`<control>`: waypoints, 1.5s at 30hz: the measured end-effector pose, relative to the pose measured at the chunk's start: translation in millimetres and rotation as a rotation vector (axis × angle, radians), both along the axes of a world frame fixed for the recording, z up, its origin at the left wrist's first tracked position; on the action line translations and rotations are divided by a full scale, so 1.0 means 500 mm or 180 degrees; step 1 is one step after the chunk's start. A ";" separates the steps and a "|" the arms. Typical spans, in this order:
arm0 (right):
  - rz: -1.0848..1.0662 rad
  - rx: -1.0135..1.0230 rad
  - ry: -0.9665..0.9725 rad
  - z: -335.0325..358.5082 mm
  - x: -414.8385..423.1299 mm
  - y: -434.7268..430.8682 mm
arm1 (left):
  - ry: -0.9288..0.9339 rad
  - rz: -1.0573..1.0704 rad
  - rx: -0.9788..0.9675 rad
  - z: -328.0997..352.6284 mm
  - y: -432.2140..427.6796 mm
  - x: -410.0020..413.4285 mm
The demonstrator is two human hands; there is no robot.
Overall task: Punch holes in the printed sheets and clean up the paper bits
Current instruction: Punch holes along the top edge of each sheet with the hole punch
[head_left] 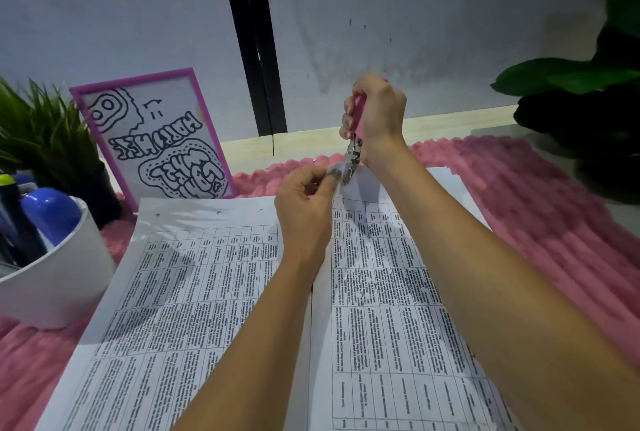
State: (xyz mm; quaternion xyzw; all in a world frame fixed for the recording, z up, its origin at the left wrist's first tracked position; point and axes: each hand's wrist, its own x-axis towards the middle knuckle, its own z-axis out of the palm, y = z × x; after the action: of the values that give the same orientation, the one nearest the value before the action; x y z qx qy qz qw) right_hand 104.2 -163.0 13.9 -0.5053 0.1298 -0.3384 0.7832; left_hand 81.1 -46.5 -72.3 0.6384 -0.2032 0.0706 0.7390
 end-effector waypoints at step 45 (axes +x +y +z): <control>0.0074 -0.0141 -0.0113 -0.024 -0.058 -0.126 | 0.0765 -0.0911 0.0253 0.034 0.021 -0.014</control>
State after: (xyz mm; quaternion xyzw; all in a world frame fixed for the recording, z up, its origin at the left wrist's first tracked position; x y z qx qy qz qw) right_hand 75.2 -226.0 2.1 -0.5179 0.1025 -0.3410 0.7778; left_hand 73.9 -36.2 -55.2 0.6356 -0.2048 -0.1200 0.7346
